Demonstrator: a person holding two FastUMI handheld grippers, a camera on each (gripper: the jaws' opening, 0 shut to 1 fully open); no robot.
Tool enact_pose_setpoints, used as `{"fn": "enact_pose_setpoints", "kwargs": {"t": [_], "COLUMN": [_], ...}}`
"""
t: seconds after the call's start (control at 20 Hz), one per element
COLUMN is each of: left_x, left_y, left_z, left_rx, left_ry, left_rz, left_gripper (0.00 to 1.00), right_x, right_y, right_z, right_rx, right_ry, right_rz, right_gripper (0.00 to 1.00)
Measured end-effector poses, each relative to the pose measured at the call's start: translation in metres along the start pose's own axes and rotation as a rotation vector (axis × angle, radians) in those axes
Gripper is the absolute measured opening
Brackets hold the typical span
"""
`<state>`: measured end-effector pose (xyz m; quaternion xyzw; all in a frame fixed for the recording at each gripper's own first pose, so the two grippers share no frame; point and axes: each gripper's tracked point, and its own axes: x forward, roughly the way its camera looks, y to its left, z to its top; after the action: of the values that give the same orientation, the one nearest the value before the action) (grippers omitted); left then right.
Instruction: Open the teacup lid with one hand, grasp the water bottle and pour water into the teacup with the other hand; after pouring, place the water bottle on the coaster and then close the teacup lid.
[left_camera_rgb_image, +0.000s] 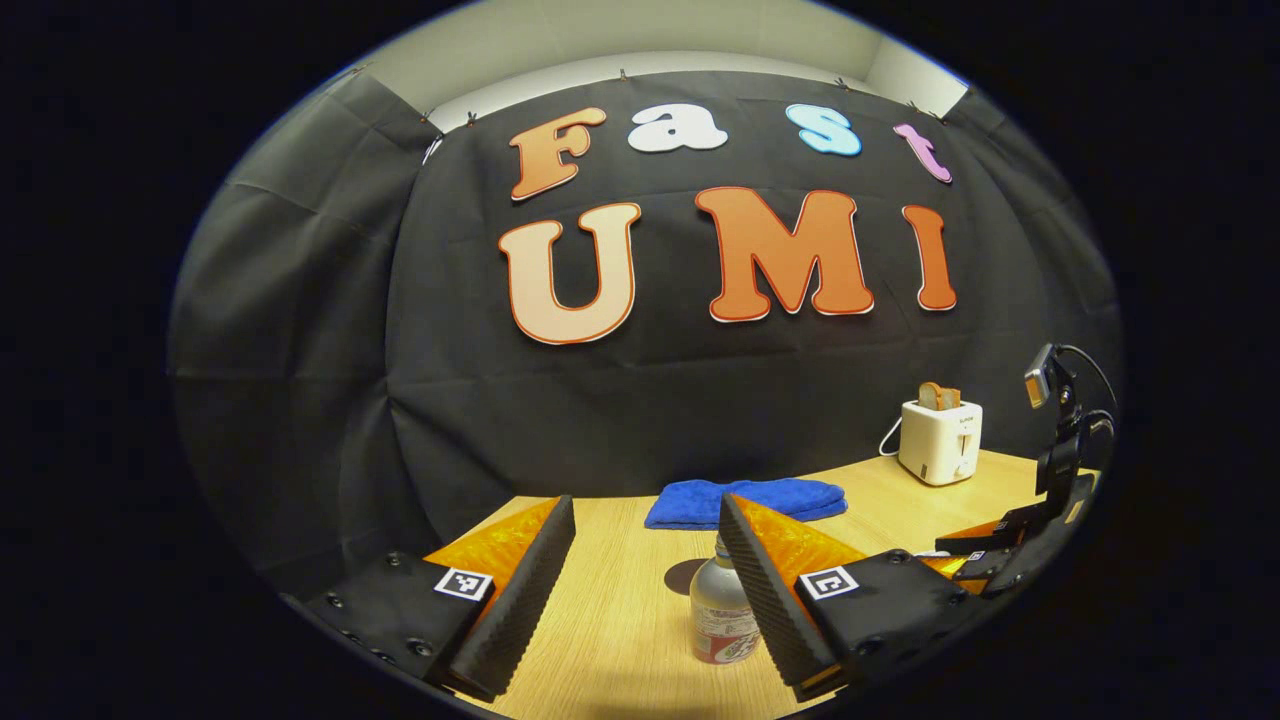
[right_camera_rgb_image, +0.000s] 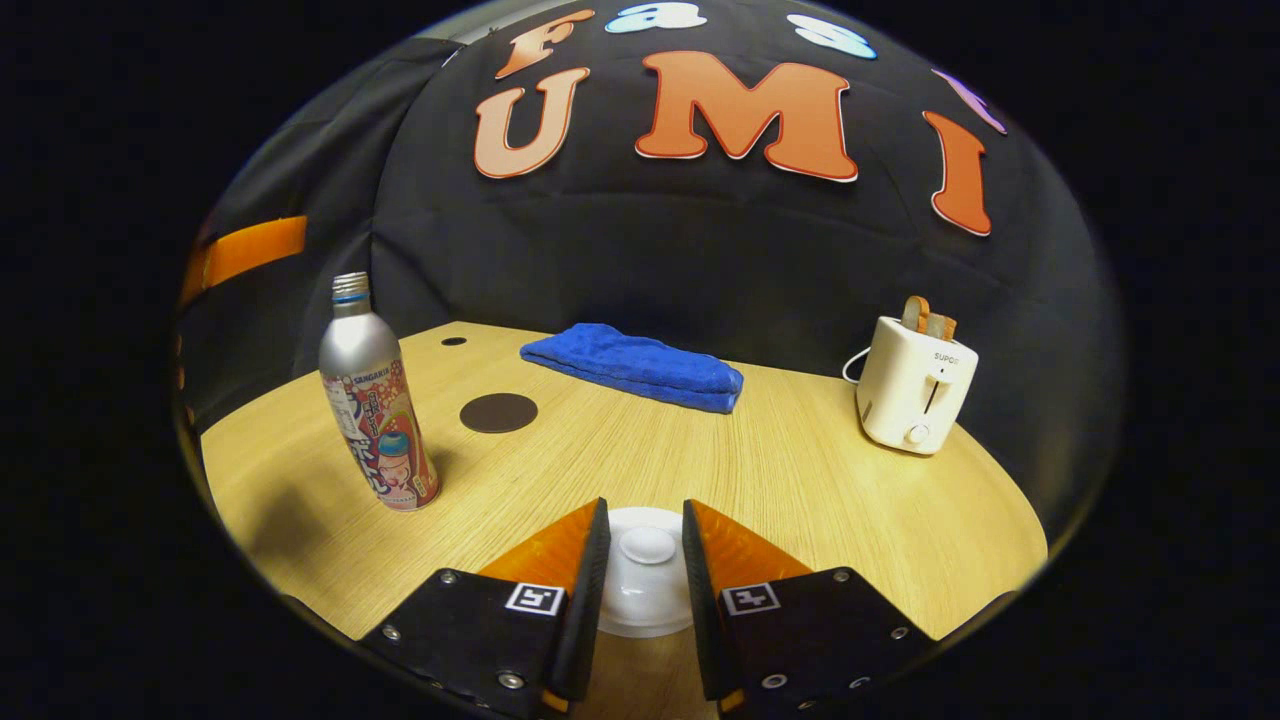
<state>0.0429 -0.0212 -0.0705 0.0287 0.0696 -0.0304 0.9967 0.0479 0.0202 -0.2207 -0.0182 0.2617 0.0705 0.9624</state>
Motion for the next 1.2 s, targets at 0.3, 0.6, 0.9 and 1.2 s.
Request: {"fn": "enact_pose_setpoints", "kwargs": {"t": [0.3,0.6,0.9,1.2], "left_x": [0.005,0.006,0.001,0.002], "left_y": [-0.001,0.0,-0.016,-0.037], "left_z": [-0.009,-0.016,-0.016,-0.044], "left_rx": [-0.01,-0.004,-0.045,-0.054], "left_ry": [0.024,0.037,0.027,0.071], "left_rz": [0.0,-0.001,-0.071,-0.131], "left_gripper": [0.95,0.96,0.99,1.0], "right_x": [0.002,0.003,-0.009,-0.026], "right_y": [0.0,-0.004,-0.015,-0.035], "right_z": [0.0,0.004,0.025,0.04], "right_rx": [-0.001,0.028,0.024,0.01], "right_ry": [-0.005,-0.034,-0.105,-0.155], "right_rz": [0.006,-0.003,-0.025,-0.072], "right_gripper": [0.29,0.21,0.2,0.2]}}
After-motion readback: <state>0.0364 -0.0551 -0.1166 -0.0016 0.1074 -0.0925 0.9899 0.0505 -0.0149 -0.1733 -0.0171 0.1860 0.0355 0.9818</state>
